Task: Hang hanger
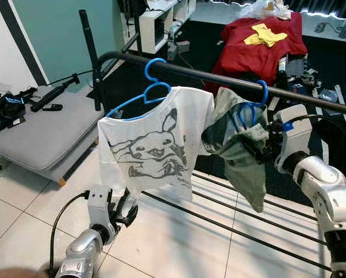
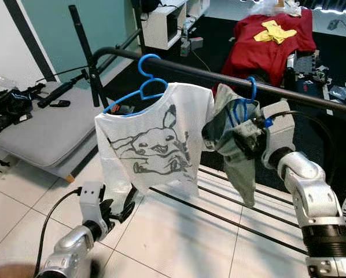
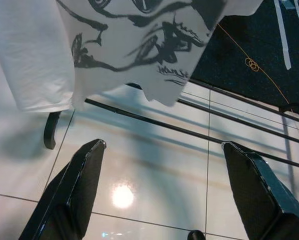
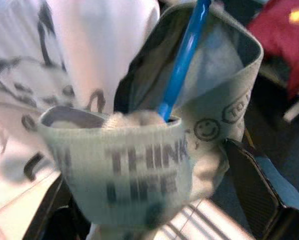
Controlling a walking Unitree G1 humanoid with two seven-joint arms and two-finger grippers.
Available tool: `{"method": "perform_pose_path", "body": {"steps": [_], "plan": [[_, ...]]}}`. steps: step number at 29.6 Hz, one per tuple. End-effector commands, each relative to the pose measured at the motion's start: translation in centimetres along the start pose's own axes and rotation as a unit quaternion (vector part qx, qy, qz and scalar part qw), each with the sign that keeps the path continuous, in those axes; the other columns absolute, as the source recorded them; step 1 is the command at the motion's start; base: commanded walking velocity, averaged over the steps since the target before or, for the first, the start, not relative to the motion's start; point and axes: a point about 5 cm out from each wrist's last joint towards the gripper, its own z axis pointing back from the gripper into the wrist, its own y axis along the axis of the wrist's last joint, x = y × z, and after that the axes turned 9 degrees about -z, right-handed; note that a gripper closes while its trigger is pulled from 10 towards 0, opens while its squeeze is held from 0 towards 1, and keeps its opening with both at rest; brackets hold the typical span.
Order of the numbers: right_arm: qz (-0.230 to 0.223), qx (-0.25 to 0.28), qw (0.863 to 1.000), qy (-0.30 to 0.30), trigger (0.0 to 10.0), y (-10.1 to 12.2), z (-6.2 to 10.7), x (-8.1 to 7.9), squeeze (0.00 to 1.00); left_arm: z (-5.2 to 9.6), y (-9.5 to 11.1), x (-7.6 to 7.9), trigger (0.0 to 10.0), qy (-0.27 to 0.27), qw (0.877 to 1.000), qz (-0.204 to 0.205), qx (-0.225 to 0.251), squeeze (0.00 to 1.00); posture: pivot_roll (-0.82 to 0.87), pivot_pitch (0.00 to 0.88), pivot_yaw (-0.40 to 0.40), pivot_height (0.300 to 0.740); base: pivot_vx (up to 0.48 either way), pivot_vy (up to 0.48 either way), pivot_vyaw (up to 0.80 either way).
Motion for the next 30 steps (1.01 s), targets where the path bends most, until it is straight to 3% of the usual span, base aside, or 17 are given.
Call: {"method": "perform_pose_path", "body": {"steps": [1, 5, 6, 7, 23, 28, 30], "plan": [[-0.001, -0.036, 0.999, -0.028, 10.0, -0.6, -0.1, 0.7, 0.00, 0.3, -0.4, 0.2, 10.0, -0.004, 1.000, 0.007, -0.006, 0.00, -0.06, 0.152, -0.045, 0.740, 0.000, 0.000, 0.00], [-0.012, -0.026, 0.999, -0.040, 10.0, -0.3, -0.2, 1.0, 0.00, 0.3, -0.4, 0.2, 10.0, -0.005, 1.000, 0.007, -0.006, 0.00, -0.05, 0.152, -0.042, 0.740, 0.000, 0.000, 0.00], [-0.020, -0.020, 0.999, -0.043, 4.0, -0.1, -0.2, 1.1, 0.00, 0.3, -0.4, 0.2, 10.0, -0.006, 1.000, 0.007, -0.006, 0.00, -0.05, 0.152, -0.039, 0.740, 0.000, 0.000, 0.00], [-0.029, -0.016, 0.998, -0.046, 0.0, 0.0, -0.2, 1.1, 0.00, 0.3, -0.3, 0.2, 10.0, -0.006, 1.000, 0.005, -0.006, 0.00, -0.05, 0.150, -0.038, 0.740, 0.000, 0.000, 0.00], [-0.048, -0.003, 0.997, -0.057, 0.0, 0.7, 0.7, 2.1, 0.00, 0.1, -0.1, 0.3, 10.0, -0.006, 1.000, -0.002, -0.005, 0.00, -0.06, 0.143, -0.037, 0.740, 0.000, 0.000, 0.00], [-0.047, 0.020, 0.998, -0.044, 0.0, 1.5, 1.2, 2.1, 0.00, 0.1, -0.1, 0.2, 10.0, -0.002, 1.000, -0.005, -0.005, 0.00, -0.06, 0.144, -0.036, 0.740, 0.000, 0.000, 0.00], [-0.067, 0.077, 0.995, 0.010, 0.0, 3.1, 2.4, 1.7, 0.00, 0.2, 0.1, -0.3, 10.0, 0.002, 1.000, -0.008, -0.005, 0.00, -0.06, 0.144, -0.031, 0.740, 0.000, 0.000, 0.00]]}}
